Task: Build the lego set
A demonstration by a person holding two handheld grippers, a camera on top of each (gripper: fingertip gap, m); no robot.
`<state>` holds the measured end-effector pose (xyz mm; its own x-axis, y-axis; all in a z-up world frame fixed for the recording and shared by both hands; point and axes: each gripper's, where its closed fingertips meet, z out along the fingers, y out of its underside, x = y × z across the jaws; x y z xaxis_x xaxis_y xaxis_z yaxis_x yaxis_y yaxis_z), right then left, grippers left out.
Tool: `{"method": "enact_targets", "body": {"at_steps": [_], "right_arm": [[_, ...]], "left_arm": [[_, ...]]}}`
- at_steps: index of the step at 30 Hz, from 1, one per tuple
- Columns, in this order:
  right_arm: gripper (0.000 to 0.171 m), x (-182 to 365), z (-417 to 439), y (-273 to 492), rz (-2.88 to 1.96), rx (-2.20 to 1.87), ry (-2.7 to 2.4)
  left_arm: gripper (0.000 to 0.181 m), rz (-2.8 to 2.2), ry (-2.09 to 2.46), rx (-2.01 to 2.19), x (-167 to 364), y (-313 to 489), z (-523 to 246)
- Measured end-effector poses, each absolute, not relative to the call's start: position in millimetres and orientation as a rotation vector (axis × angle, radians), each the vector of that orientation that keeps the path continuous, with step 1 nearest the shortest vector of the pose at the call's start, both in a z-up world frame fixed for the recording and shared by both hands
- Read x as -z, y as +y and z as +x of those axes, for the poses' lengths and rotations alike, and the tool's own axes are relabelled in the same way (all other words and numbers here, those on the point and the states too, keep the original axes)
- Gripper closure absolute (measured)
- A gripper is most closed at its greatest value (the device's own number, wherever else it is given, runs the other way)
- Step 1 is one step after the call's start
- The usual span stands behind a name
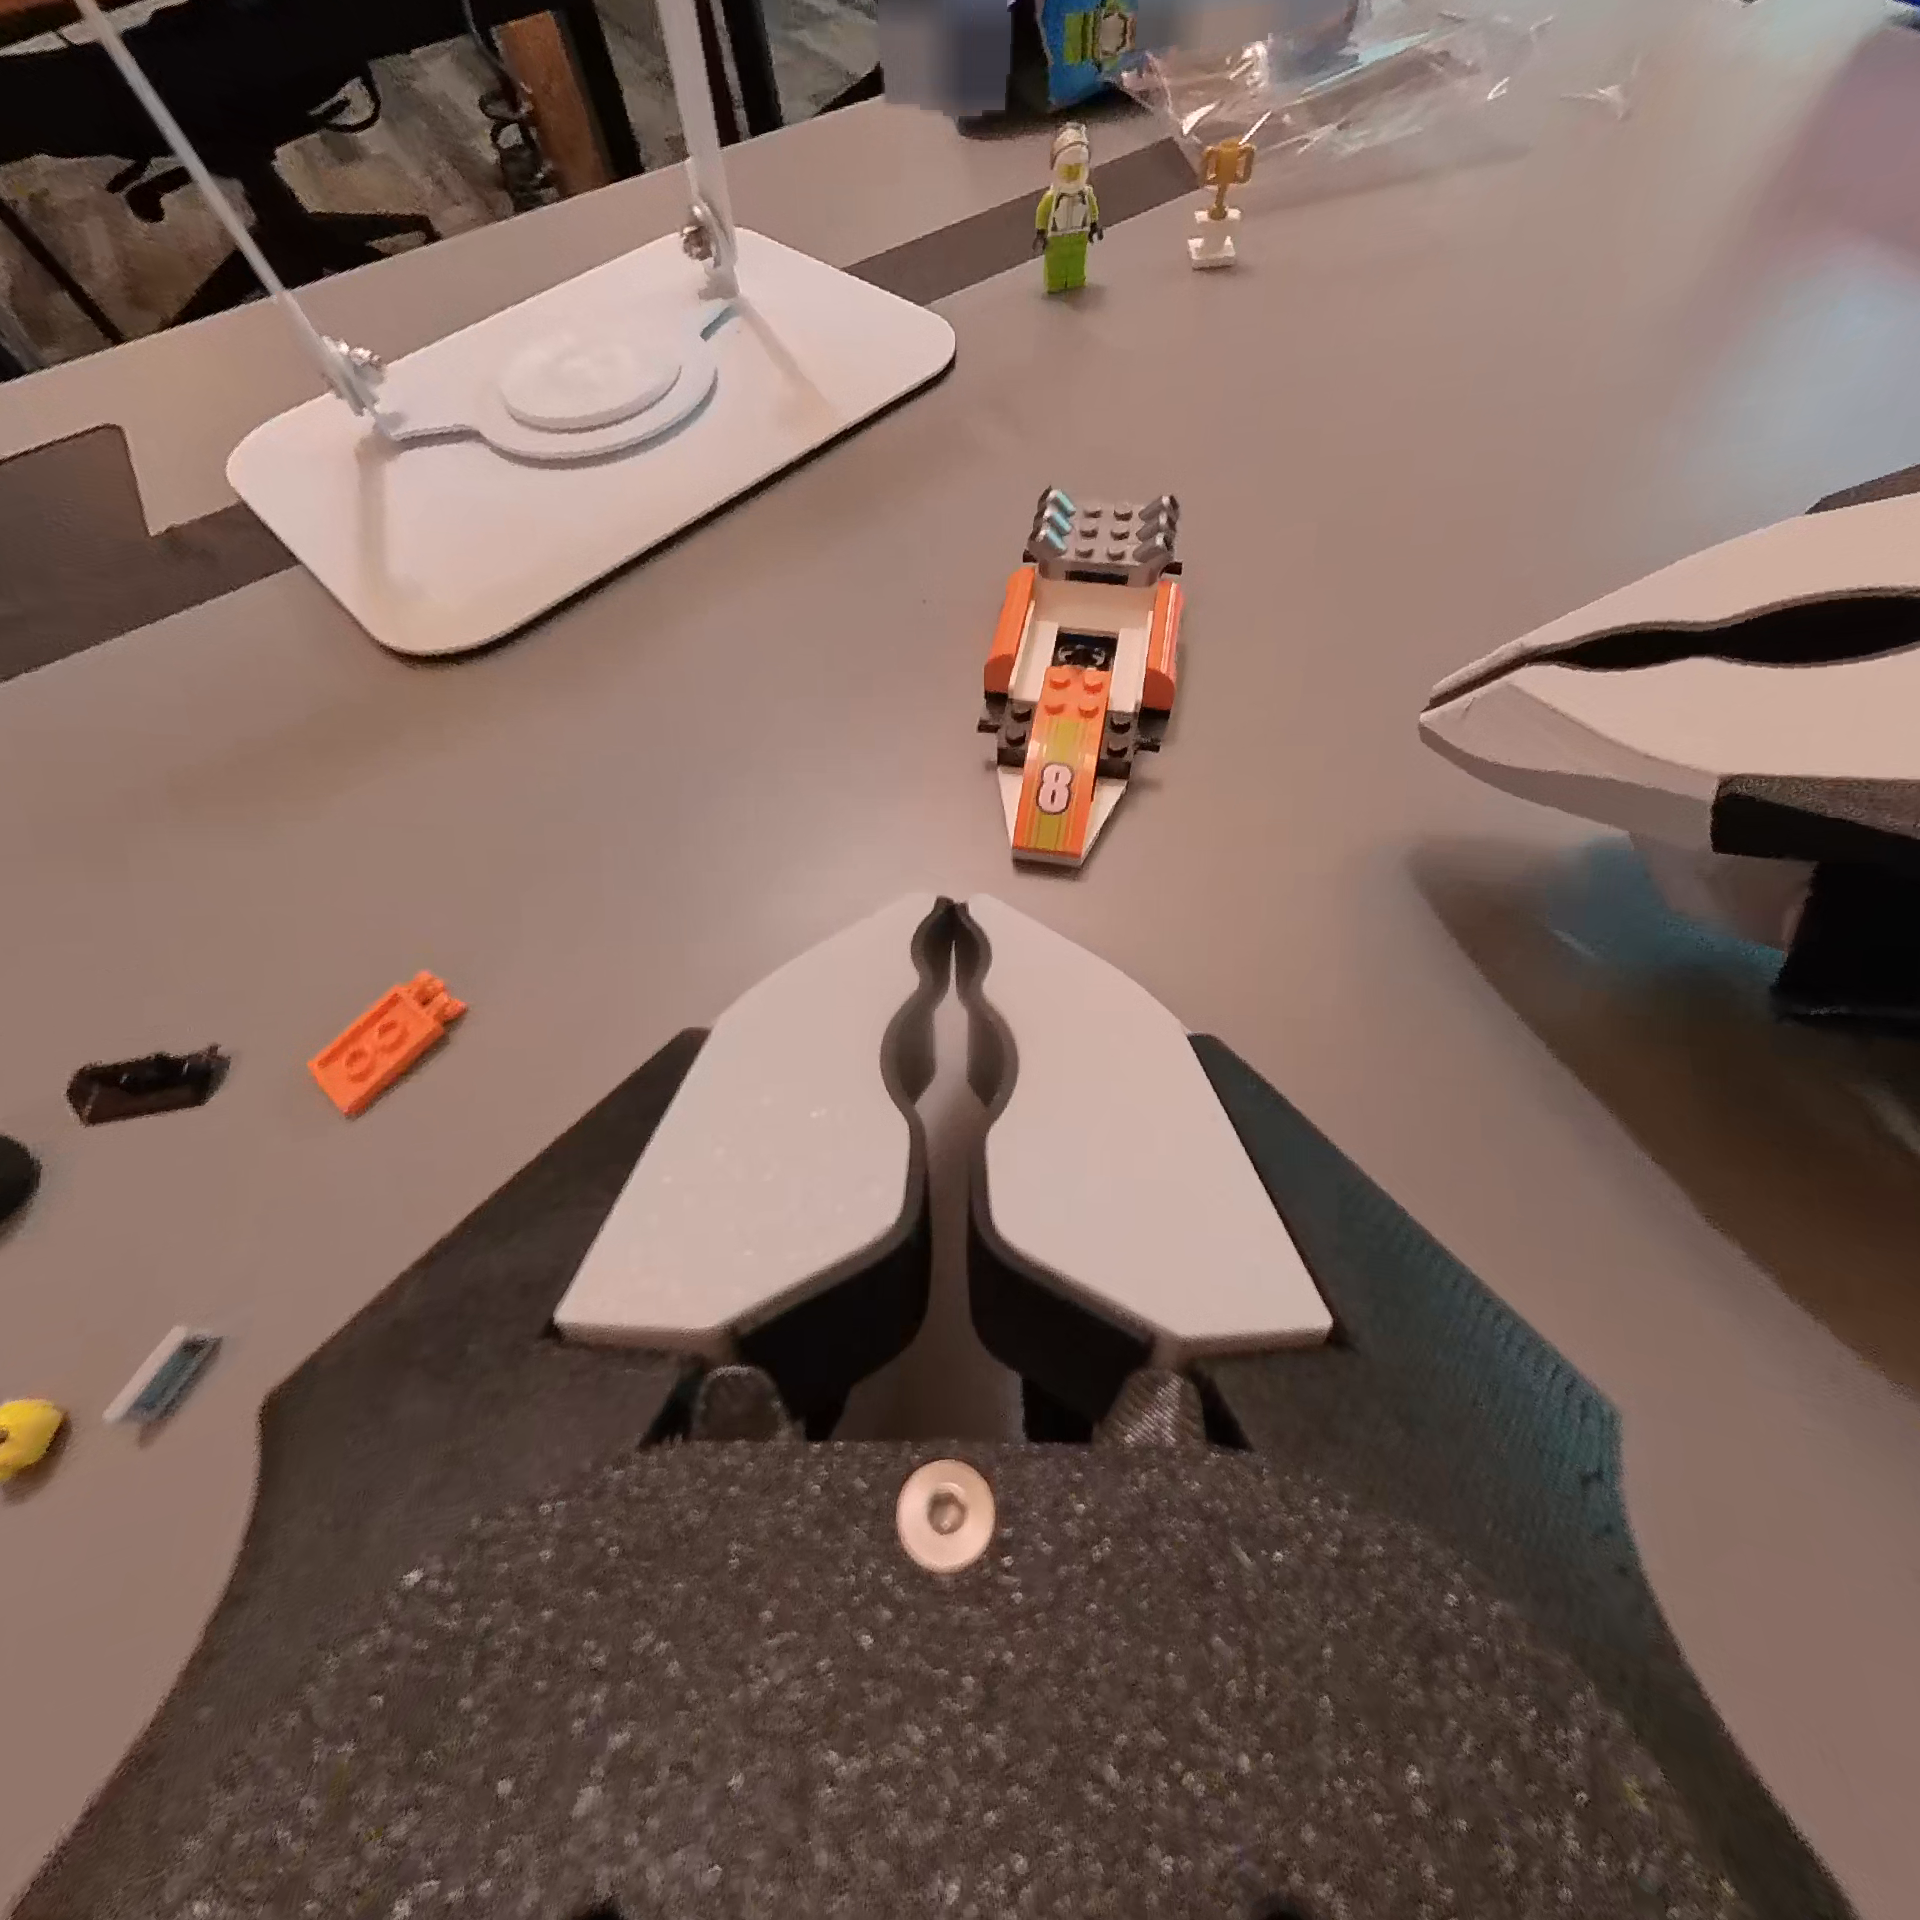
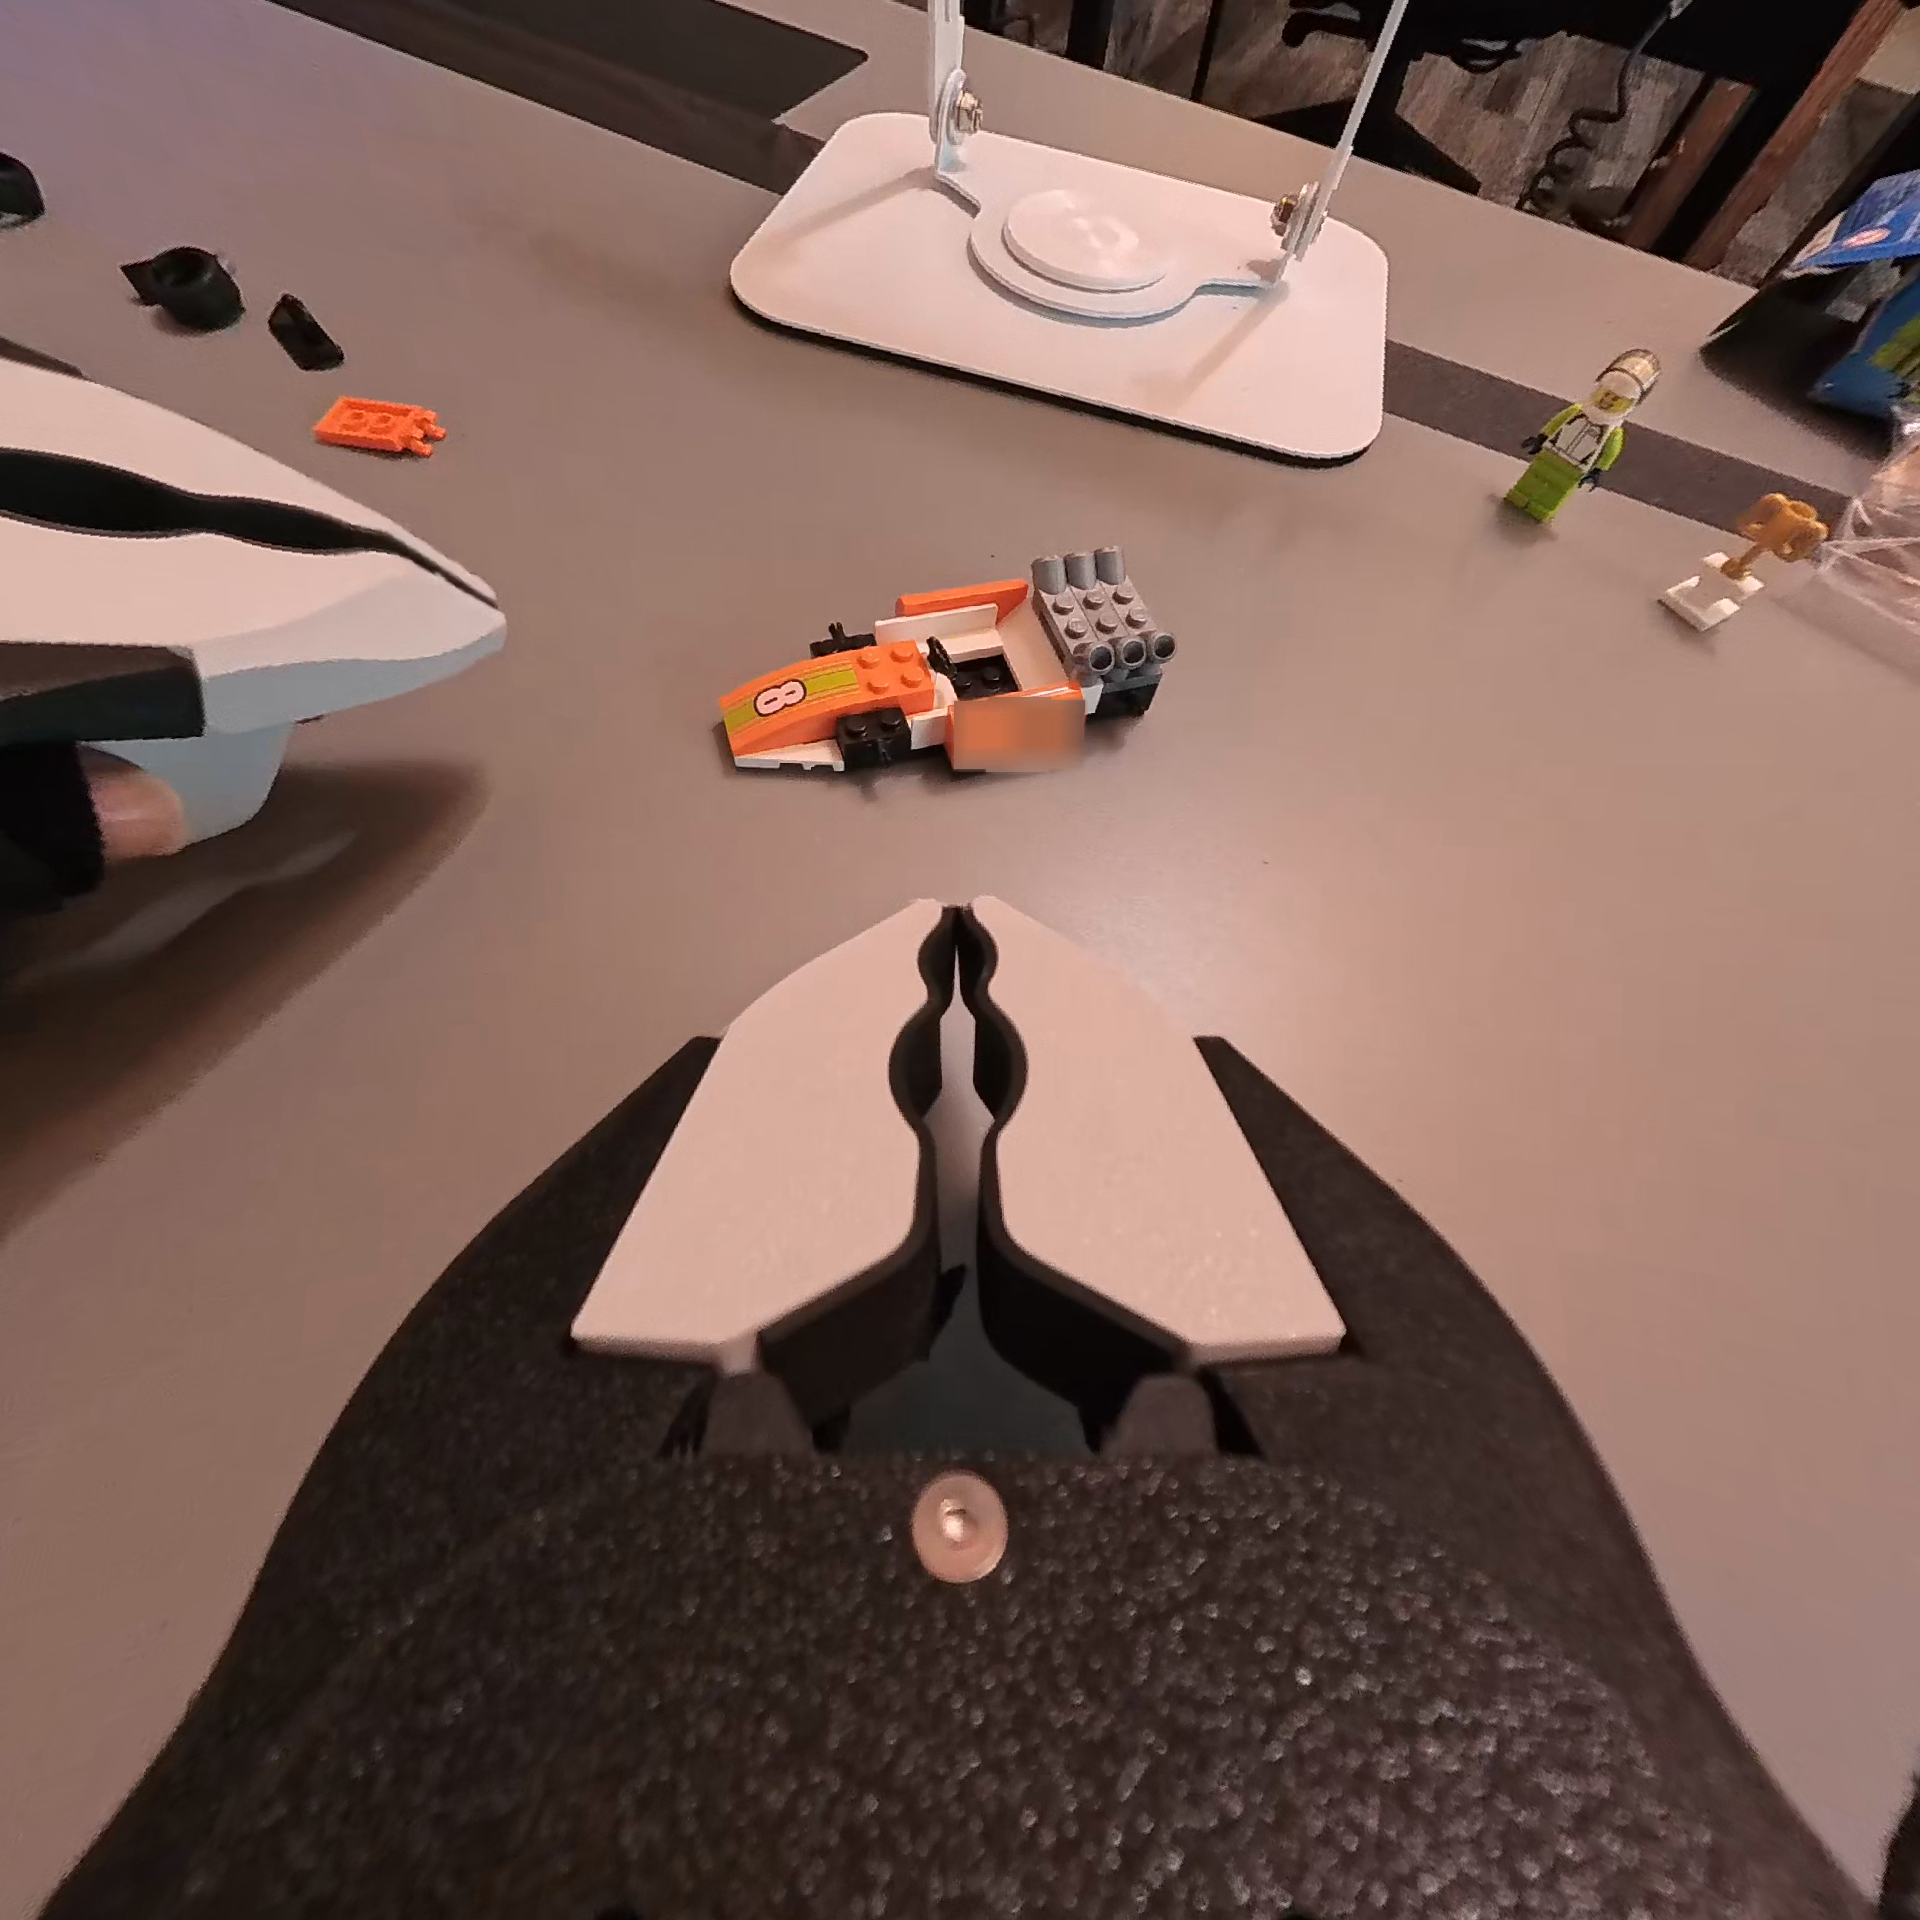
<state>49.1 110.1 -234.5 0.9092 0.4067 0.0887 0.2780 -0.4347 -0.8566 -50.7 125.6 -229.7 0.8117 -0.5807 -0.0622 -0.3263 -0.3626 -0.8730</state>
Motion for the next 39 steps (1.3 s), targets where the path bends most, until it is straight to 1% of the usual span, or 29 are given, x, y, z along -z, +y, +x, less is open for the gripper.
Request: {"method": "enact_targets", "body": {"at_steps": [15, 22, 27, 34, 39], "right_arm": [[0.171, 230, 48, 119, -2.029, -0.189, -0.462], [0.171, 210, 53, 148, -1.963, -0.139, -0.434], [0.171, 167, 65, 178, -1.86, -0.103, -0.372], [0.171, 76, 64, 216, -1.655, -0.068, -0.332], [0.171, 33, 55, 238, -1.57, -0.102, -0.298]], "left_arm": [[0.181, -1.861, 0.768, 0.29, 219, 147, -36], [0.181, -1.83, 0.728, 0.256, 208, 170, -38], [0.181, -1.788, 0.701, 0.245, 193, 178, -38], [0.181, -1.766, 0.666, 0.273, 181, 179, -42], [0.181, -1.737, 0.656, 0.268, 173, 178, -43]]}}
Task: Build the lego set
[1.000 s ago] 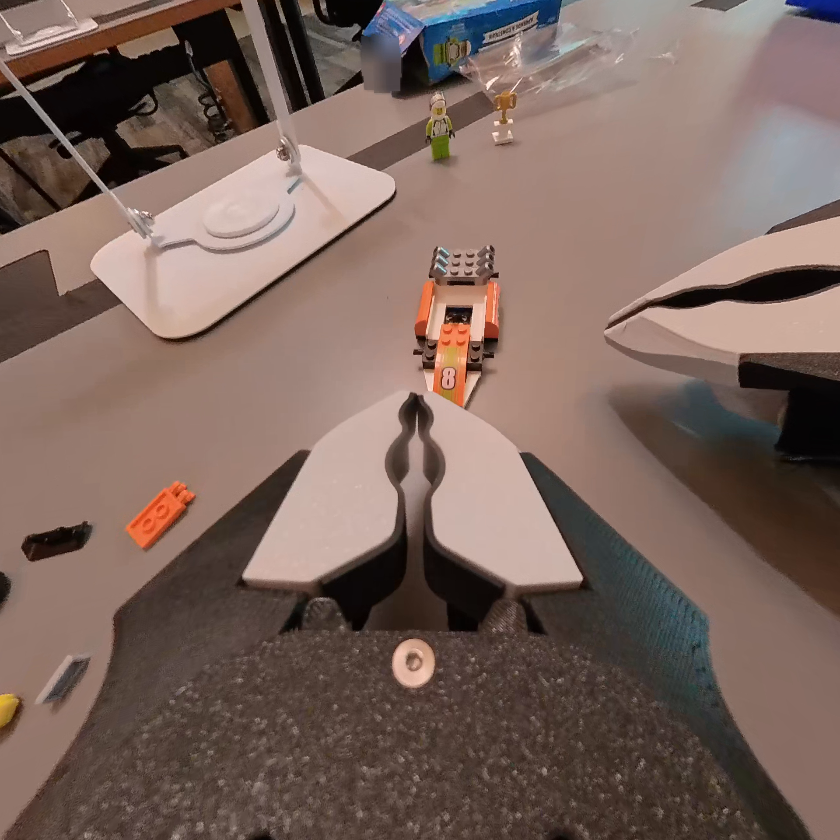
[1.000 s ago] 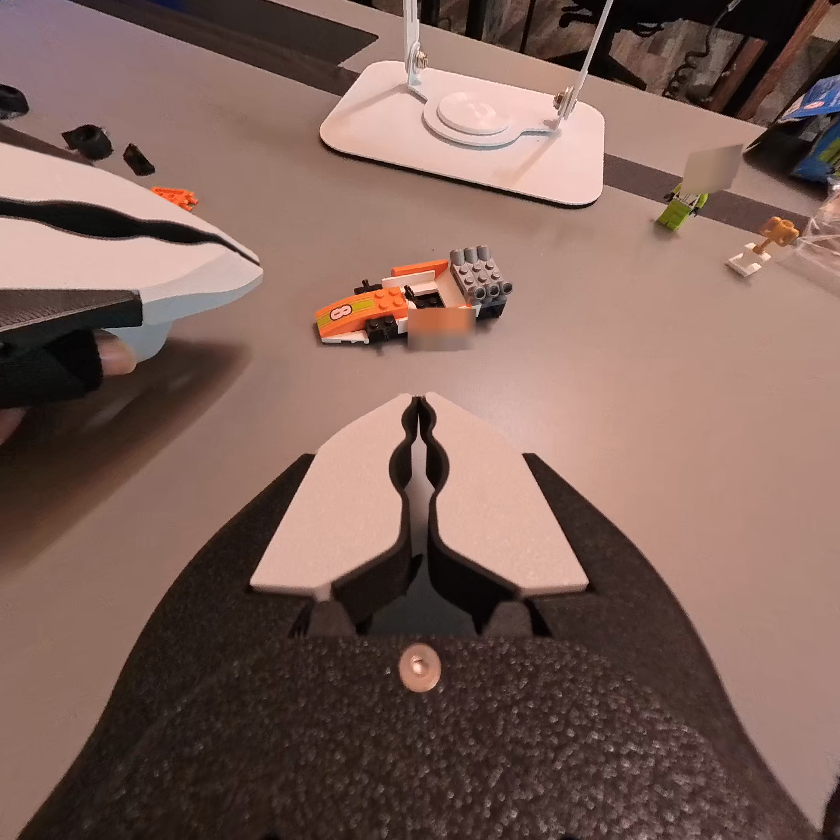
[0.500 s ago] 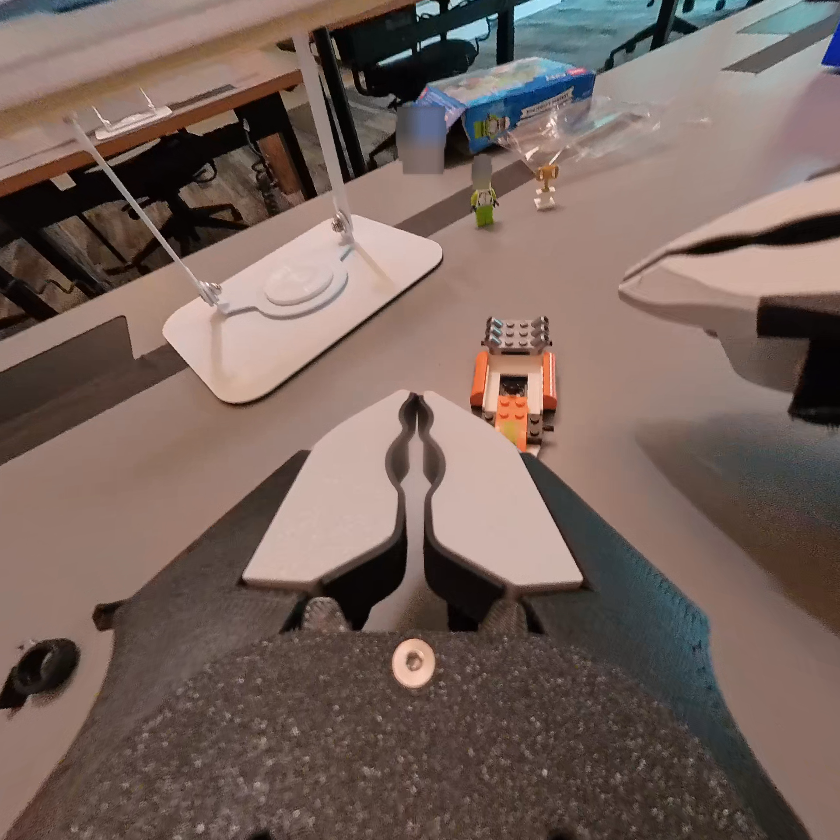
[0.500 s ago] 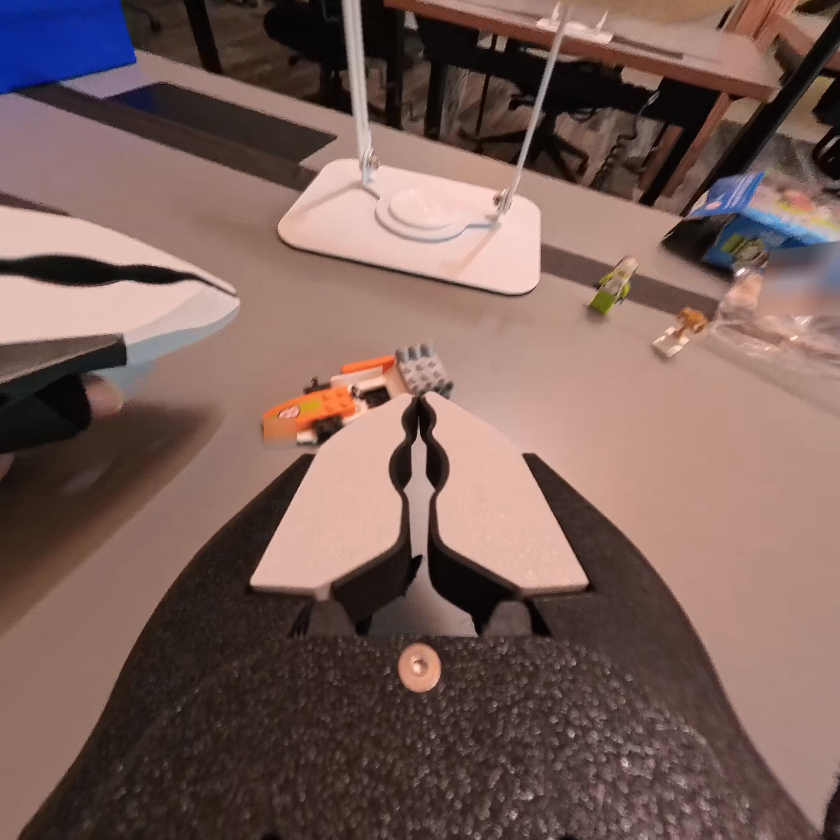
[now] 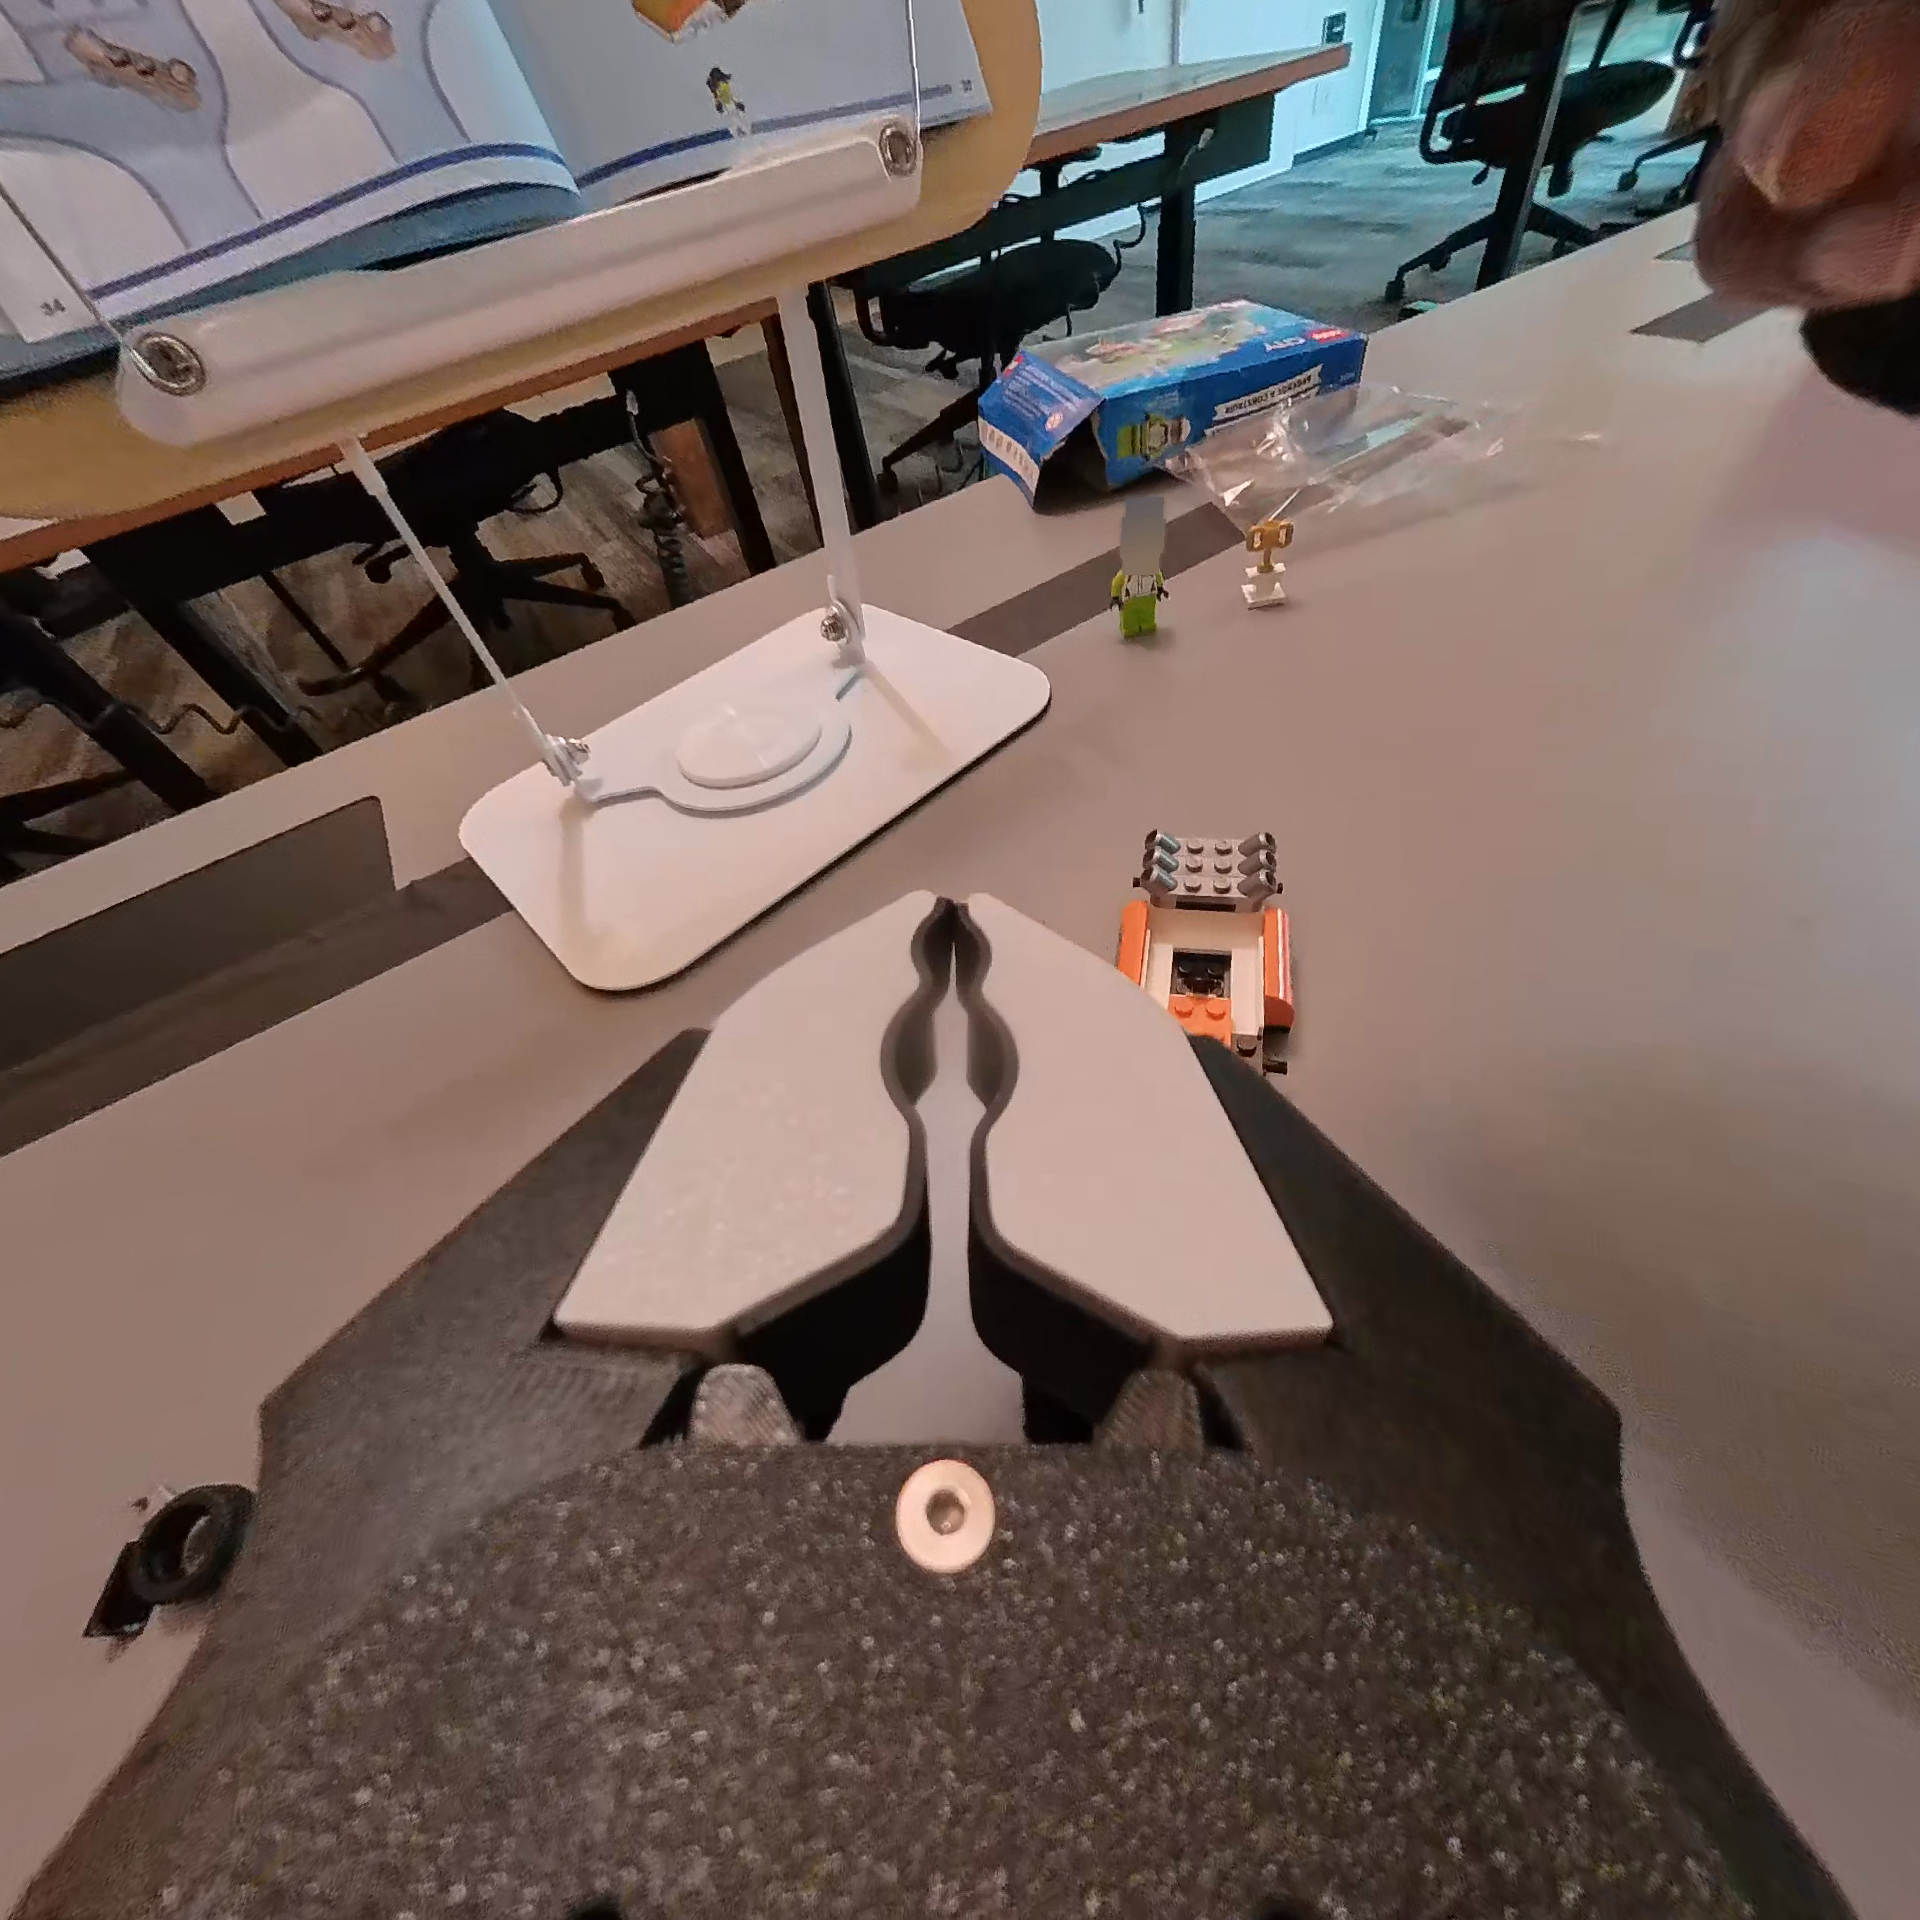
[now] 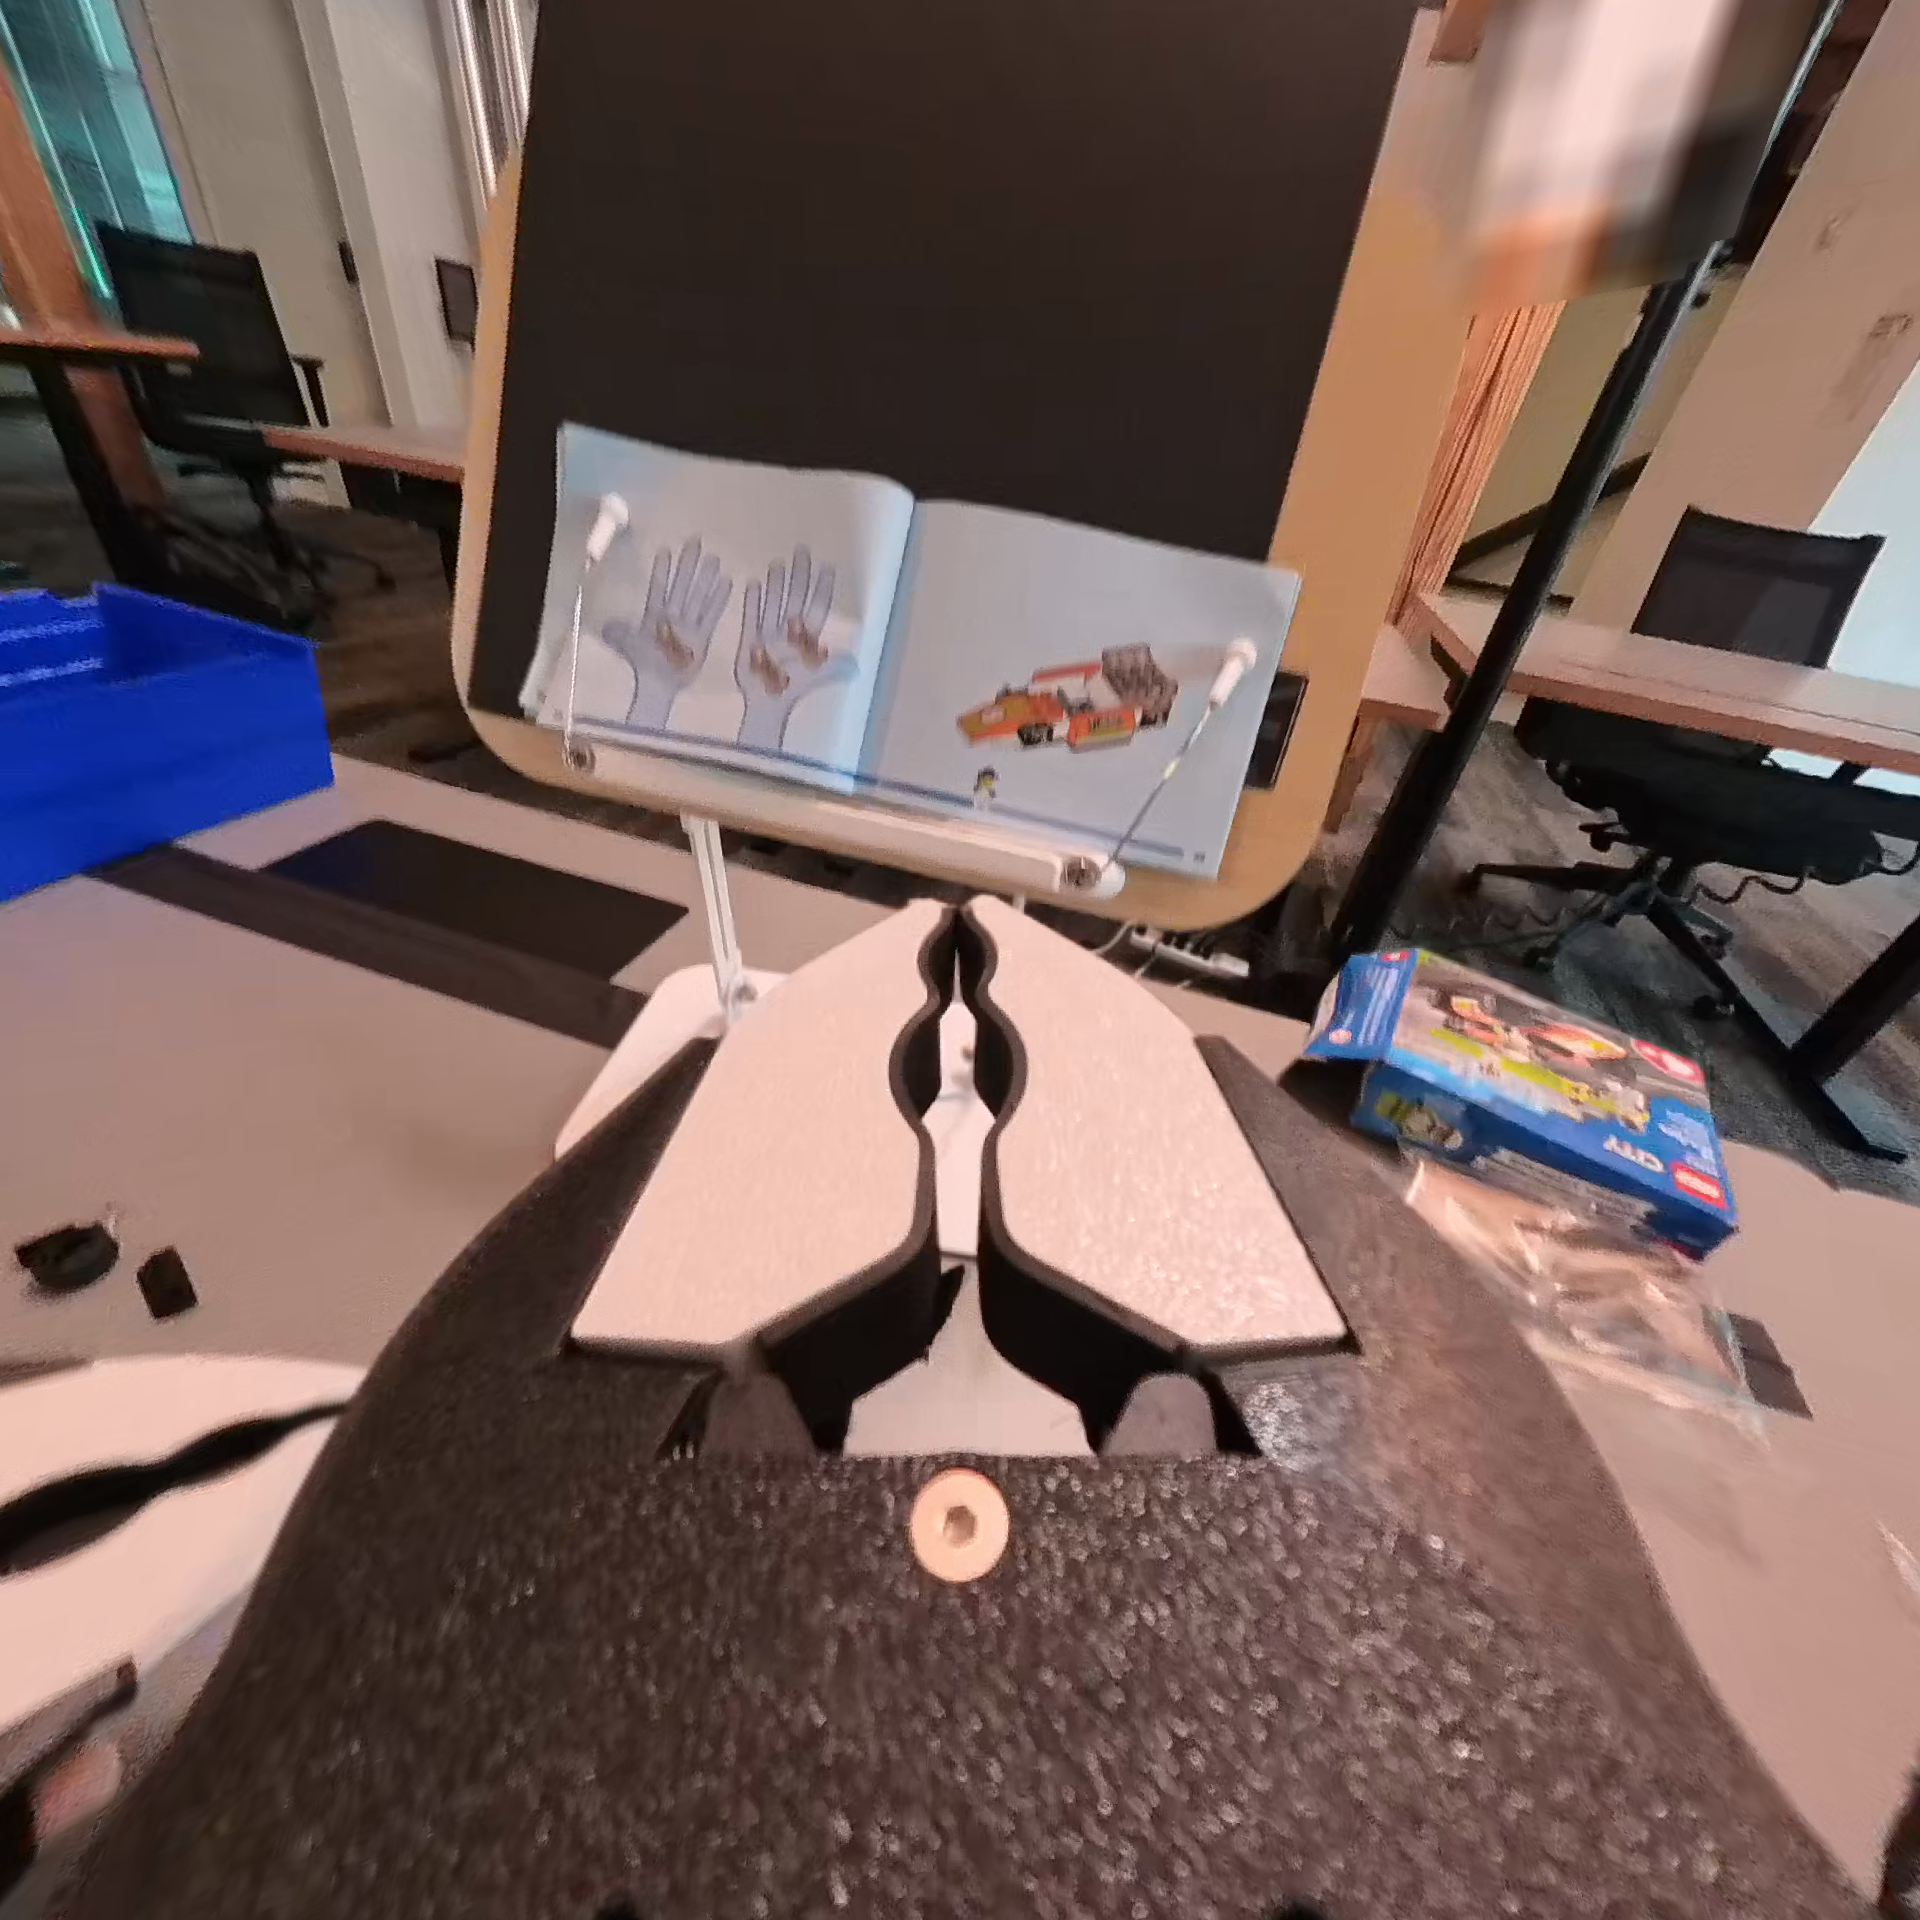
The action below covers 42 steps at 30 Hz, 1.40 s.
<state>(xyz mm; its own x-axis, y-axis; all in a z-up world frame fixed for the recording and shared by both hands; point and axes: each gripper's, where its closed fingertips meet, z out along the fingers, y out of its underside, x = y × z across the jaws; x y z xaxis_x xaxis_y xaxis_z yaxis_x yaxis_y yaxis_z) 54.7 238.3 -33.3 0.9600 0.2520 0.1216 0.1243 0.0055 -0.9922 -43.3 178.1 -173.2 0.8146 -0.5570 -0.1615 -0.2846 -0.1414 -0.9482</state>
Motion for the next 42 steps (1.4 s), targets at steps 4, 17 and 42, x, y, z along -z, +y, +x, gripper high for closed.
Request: {"method": "enact_targets", "body": {"at_steps": [4, 17, 42], "right_arm": [[0.171, 18, 54, 248, -1.538, -0.105, -0.276], [0.171, 26, 60, 250, -1.541, -0.103, -0.254], [0.169, 175, 40, 143, -1.775, -0.306, -0.643]], "left_arm": [[0.181, -1.737, 0.66, 0.258, 176, 178, -43], [0.181, -1.706, 0.622, 0.233, 172, 179, -51], [0.181, -1.725, 0.635, 0.261, 177, 163, -67]]}}
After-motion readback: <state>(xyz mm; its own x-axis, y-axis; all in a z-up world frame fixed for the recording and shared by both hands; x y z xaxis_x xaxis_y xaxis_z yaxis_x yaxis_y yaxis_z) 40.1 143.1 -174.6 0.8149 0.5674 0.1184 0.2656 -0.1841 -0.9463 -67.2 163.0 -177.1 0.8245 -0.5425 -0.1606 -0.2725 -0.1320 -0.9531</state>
